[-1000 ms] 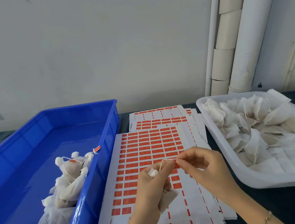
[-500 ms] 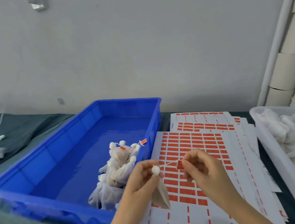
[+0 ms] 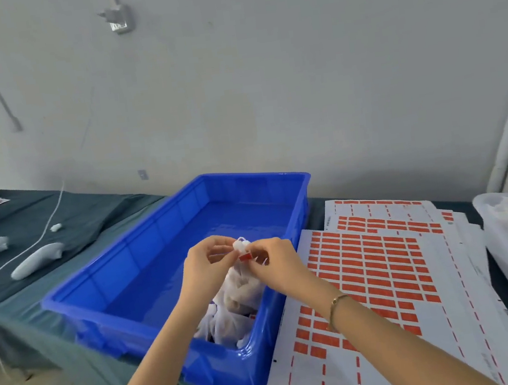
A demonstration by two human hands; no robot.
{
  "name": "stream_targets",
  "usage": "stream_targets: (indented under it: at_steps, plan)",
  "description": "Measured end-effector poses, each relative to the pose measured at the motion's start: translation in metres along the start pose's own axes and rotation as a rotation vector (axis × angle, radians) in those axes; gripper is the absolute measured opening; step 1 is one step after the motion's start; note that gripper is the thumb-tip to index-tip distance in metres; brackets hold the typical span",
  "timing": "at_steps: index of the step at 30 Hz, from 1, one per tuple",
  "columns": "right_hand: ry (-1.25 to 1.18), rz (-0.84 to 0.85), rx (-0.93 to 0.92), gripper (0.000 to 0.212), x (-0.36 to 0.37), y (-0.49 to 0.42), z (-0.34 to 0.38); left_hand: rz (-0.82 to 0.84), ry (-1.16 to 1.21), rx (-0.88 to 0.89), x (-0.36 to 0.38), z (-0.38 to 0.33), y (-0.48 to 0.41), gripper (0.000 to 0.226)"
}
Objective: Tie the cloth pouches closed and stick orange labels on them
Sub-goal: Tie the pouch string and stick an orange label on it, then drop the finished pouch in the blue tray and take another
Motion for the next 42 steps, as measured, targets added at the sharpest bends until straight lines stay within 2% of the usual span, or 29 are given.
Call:
stream_targets:
  at_steps: [4, 6, 7, 10, 12, 14, 18, 23, 26, 29, 32, 35, 38, 42]
  plan:
    - [0.062, 0.015, 0.024, 0.023, 0.004, 0.009, -0.011, 0.038, -0.082, -0.029, 0.016, 0.006, -0.007, 0.010]
    - [0.086, -0.056, -0.002, 0.019, -0.005, 0.020, -0.012, -0.042, -0.058, 0.025, 0.027, -0.001, -0.004, 0.012]
    - [0.088, -0.110, -0.008, 0.023, -0.013, 0.027, -0.013, -0.077, -0.045, 0.063, 0.037, -0.007, 0.000, 0.015]
    - [0.038, -0.266, 0.047, 0.031, -0.049, 0.056, -0.023, -0.056, 0.009, 0.198, 0.086, -0.041, 0.015, 0.028]
    - [0.006, -0.356, 0.135, 0.027, -0.081, 0.084, -0.034, 0.020, 0.081, 0.281, 0.130, -0.066, 0.027, 0.026]
    - [-0.023, -0.426, 0.217, 0.027, -0.116, 0.116, -0.045, 0.130, 0.148, 0.283, 0.178, -0.087, 0.041, 0.021]
    - [0.086, -0.546, 0.264, 0.027, -0.197, 0.187, -0.052, 0.391, 0.242, 0.319, 0.267, -0.120, 0.077, 0.020]
    - [0.236, -0.640, 0.448, 0.019, -0.287, 0.275, -0.079, 0.700, 0.300, 0.417, 0.359, -0.152, 0.119, 0.014]
    - [0.310, -0.646, 0.583, 0.014, -0.331, 0.310, -0.112, 0.828, 0.127, 0.443, 0.411, -0.158, 0.129, 0.021]
    - [0.346, -0.649, 0.687, 0.016, -0.357, 0.325, -0.151, 0.834, -0.128, 0.486, 0.450, -0.158, 0.120, 0.036]
    - [0.362, -0.600, 0.762, 0.028, -0.356, 0.316, -0.182, 0.875, -0.342, 0.506, 0.475, -0.156, 0.106, 0.053]
    - [0.371, -0.592, 0.807, 0.039, -0.348, 0.300, -0.200, 0.947, -0.454, 0.560, 0.491, -0.156, 0.100, 0.065]
    - [0.383, -0.560, 0.839, 0.027, -0.345, 0.287, -0.210, 0.969, -0.506, 0.615, 0.499, -0.160, 0.096, 0.048]
    - [0.360, -0.621, 0.744, 0.019, -0.341, 0.284, -0.205, 0.948, -0.604, 0.687, 0.501, -0.159, 0.084, 0.023]
Point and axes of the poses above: each hand's wrist, its own y-axis away from the middle knuckle, its own x-axis out of the palm, z = x × y, the point moved 5 cm from there along -y, towards the middle knuckle, and after that the axes turned 4 degrees about z, right-handed, at the moved point
